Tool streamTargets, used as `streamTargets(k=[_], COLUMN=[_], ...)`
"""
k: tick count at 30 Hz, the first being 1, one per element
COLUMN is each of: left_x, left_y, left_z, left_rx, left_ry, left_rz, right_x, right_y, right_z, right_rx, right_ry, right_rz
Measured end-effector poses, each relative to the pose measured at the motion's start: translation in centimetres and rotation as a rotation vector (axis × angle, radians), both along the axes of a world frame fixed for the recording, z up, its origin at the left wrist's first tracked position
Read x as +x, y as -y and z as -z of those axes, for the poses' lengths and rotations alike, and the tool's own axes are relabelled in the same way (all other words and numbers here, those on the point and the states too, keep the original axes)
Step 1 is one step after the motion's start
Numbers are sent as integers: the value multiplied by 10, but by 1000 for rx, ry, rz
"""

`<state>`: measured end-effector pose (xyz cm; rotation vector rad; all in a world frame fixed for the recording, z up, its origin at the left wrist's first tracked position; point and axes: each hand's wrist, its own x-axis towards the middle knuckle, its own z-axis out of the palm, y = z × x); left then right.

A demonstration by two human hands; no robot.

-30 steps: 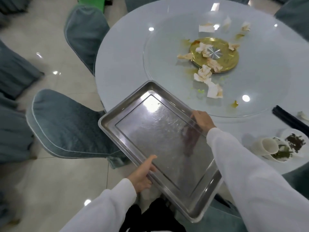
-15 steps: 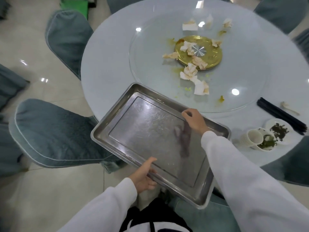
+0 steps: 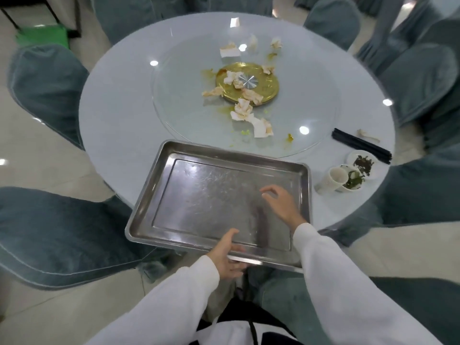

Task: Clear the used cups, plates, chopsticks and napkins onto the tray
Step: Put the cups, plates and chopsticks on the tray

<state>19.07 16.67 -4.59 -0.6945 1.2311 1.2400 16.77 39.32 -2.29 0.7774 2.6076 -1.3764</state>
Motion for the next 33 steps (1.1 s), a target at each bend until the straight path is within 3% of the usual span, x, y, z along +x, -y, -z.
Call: streamTargets(k=[8, 11, 19, 33], left_x=[0, -5, -31, -86], left_y=[8, 8, -21, -75], left_z=[-4, -4, -26, -46], left_rx=[-53, -95, 29, 38], left_ry=[-130, -281, -553, -668], left_rz=[279, 347, 271, 186], right_x=[51, 64, 91, 54], right_y=[29, 37, 28, -76], right_z=[-14, -15, -9, 15], right_rx=[-136, -215, -266, -300], right_ry=[-35, -39, -96, -205], right_rz=[178, 271, 482, 960])
